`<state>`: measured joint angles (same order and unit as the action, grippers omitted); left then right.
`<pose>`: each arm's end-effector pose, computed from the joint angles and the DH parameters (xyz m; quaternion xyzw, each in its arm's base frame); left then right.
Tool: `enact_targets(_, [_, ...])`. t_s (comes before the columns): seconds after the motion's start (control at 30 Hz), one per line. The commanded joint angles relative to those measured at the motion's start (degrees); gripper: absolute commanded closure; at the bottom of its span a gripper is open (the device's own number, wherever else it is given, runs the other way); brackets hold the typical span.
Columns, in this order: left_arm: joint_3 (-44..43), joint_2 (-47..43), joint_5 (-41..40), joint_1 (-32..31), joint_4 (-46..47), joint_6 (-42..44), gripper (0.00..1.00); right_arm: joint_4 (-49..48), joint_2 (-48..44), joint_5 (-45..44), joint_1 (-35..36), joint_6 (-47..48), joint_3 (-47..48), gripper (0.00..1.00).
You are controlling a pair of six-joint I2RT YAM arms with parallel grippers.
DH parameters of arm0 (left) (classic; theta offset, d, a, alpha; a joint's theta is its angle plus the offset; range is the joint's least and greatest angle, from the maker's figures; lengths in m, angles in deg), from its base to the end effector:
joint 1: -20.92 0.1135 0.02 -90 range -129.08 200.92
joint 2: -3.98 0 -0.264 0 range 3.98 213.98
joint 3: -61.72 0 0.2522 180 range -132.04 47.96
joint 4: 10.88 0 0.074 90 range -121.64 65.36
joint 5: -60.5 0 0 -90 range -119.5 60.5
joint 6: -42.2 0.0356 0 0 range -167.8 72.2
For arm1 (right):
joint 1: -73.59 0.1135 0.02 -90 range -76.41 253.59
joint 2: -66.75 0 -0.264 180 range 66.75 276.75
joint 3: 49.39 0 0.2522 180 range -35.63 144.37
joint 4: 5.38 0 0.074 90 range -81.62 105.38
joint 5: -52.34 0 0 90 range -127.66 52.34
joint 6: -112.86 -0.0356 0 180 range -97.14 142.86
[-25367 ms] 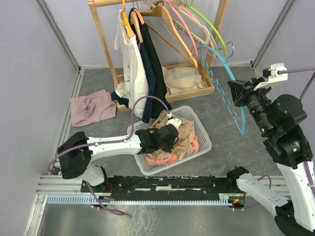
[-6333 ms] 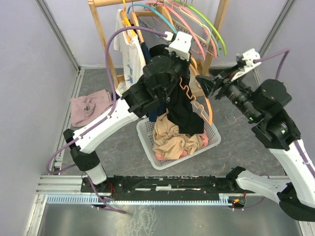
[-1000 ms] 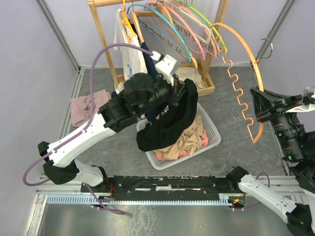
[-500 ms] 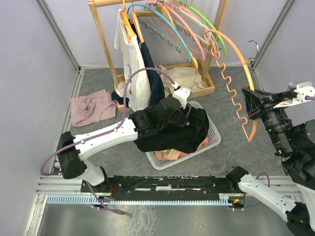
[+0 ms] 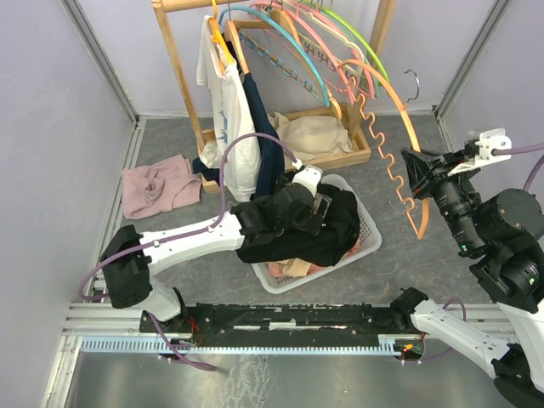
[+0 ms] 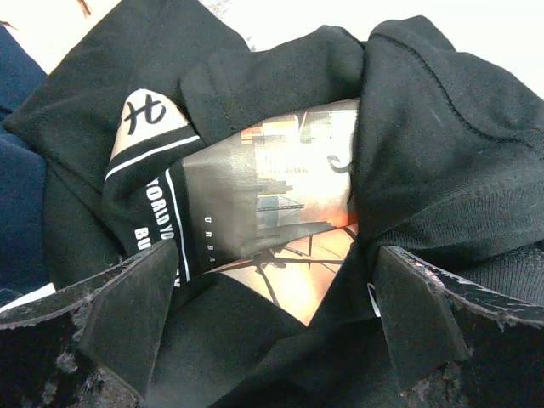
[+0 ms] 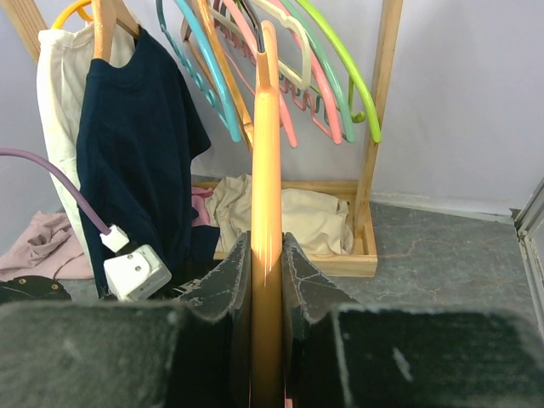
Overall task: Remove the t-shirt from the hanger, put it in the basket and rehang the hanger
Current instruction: Place the T-shirt in the bin.
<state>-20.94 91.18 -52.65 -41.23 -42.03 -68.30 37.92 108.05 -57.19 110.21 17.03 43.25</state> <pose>0.1736 -0.2987 0.2950 0.2243 0.8473 -0.1612 0.4537 0.0759 0.0416 0.4997 -0.0481 0.6571 0.1657 0.7338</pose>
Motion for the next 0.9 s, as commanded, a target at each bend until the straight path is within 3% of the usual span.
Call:
enact_targets(0.0, [1.28,2.21,-2.75,-0.25,3.58,-2.63,0.01,-5.76,0.26,0.57,0.05,0.47,0.58,0.99])
enact_targets(0.2, [1.40,6.00,-3.06,-0.17,5.03,-2.92,0.02,-5.85,0.67,0.71,0.06,0.38,0.39,0.99])
enact_targets(0.33, [1.39,7.54,-3.74,-0.13,5.42,-3.05,0.12,-5.55,0.42,0.54,0.08,0.34,0.32,0.99])
enact_targets(0.5, [1.16,8.80,-3.69,-0.07,5.21,-2.81,0.39,-5.24,-0.35,0.12,0.05,0.34,0.23,0.99])
enact_targets(0.7, [-0.79,7.44,-3.78,-0.16,4.25,-1.40,0.97,-4.89,-1.32,-0.32,0.03,0.31,0.14,0.99])
enact_targets(0.87, [-6.95,2.48,-6.18,-1.77,1.84,3.14,0.97,-4.41,-2.28,-0.42,0.08,-0.10,0.25,0.99])
